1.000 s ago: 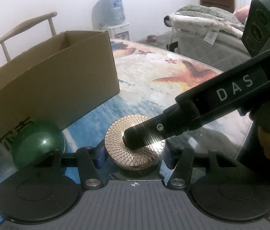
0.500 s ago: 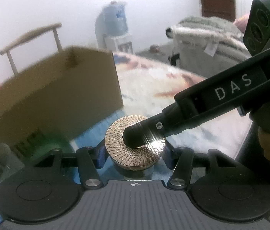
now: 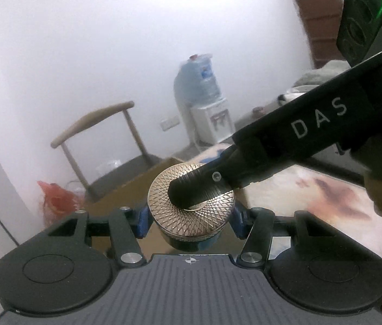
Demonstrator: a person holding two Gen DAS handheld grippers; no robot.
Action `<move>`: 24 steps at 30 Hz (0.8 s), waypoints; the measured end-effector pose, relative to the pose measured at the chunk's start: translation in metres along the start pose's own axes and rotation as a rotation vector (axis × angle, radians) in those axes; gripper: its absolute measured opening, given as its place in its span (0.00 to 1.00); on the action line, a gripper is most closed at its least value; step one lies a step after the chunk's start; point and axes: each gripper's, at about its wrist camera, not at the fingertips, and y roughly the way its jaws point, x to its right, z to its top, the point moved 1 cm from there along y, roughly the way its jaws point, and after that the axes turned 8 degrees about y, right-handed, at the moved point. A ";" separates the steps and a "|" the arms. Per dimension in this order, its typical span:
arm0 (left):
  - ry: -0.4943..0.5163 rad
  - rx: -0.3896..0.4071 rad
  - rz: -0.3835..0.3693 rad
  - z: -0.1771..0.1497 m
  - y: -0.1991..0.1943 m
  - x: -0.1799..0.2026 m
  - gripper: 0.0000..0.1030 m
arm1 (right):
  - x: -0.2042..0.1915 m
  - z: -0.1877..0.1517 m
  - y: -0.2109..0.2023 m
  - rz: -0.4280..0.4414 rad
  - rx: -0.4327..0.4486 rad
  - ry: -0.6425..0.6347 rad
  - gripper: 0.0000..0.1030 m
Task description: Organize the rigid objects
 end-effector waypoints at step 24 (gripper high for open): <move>-0.296 -0.662 -0.236 -0.048 0.172 -0.123 0.54 | 0.078 0.052 0.230 -0.114 -0.530 0.278 0.50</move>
